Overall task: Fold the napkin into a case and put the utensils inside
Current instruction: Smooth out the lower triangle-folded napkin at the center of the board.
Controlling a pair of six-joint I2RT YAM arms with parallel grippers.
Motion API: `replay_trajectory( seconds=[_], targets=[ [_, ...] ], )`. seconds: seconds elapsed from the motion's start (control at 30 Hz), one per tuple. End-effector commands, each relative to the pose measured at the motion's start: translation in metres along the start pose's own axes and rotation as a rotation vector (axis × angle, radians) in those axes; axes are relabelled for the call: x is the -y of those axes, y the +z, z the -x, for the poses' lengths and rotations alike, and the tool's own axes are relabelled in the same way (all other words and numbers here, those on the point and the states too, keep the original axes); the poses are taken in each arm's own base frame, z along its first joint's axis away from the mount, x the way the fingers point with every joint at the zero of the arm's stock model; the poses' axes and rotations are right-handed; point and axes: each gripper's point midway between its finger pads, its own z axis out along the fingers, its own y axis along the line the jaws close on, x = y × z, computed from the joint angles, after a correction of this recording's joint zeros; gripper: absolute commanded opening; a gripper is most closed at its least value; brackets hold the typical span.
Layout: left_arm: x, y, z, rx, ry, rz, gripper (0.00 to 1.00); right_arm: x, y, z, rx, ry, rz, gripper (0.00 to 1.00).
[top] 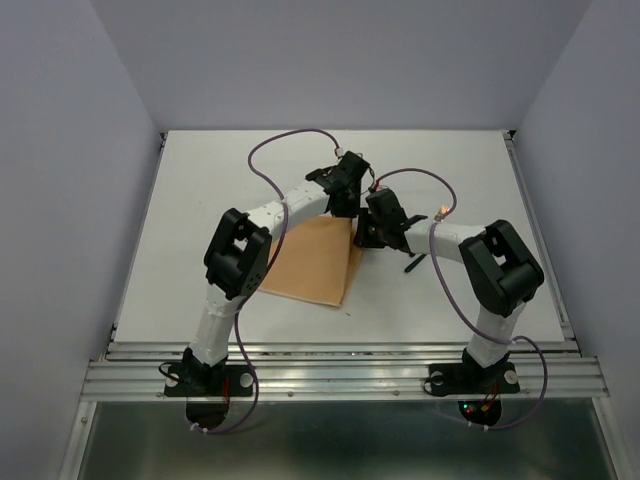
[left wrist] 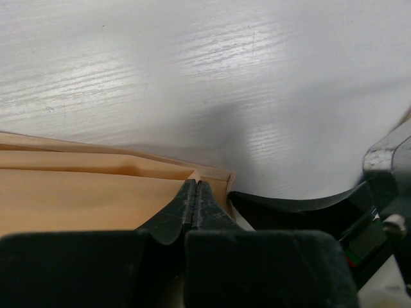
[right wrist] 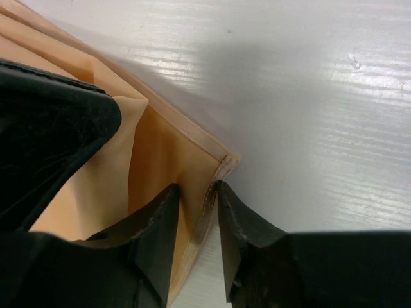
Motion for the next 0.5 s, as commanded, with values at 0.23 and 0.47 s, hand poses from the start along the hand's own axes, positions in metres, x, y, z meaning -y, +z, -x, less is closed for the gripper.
replay_trajectory(
  seconds=[0.23,0.47],
  targets=[
    [0.008,-0.028,0.021,0.069,-0.019,-0.042,0.00,0.036,0.008,-0.008,0.002,-0.071,-0.230,0.05],
    [0.011,-0.025,0.019,0.060,-0.028,-0.071,0.00,0.024,0.010,0.000,0.016,-0.053,-0.189,0.01]
  ],
)
